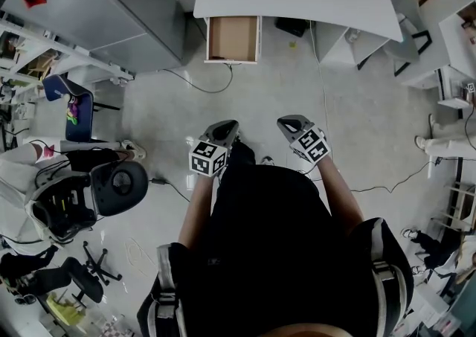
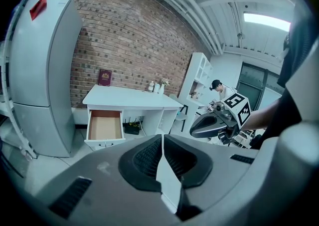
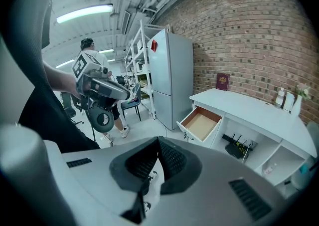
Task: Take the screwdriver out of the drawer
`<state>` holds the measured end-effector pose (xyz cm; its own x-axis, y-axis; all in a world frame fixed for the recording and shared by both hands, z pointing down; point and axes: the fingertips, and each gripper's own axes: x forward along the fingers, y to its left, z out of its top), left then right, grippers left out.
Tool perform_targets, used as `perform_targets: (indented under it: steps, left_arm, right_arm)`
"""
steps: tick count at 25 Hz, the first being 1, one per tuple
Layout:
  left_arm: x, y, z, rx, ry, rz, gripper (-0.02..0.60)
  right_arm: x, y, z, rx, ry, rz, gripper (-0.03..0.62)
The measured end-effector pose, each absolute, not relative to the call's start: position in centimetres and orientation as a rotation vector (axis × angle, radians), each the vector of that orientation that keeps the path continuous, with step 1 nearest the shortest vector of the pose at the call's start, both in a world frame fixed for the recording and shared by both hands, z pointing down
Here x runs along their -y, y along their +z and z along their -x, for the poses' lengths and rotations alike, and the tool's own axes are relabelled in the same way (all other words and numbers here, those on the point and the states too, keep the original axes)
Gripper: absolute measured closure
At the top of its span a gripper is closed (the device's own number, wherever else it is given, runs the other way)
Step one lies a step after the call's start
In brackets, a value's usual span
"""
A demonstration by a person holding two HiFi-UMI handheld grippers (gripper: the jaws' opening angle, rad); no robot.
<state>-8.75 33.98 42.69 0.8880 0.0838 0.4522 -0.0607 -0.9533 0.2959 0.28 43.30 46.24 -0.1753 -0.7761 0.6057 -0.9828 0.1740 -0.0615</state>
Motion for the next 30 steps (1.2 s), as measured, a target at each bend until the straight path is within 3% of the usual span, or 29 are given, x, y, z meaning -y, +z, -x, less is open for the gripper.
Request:
perform_targets:
  steps: [30]
  left_arm:
    - [-23.0,43.4,5.0,-0.129,0.681,-2.734,0.559]
  right_arm:
    - [-32.9,47.0,-1.4,1.951,0.645,-1.623,0.537]
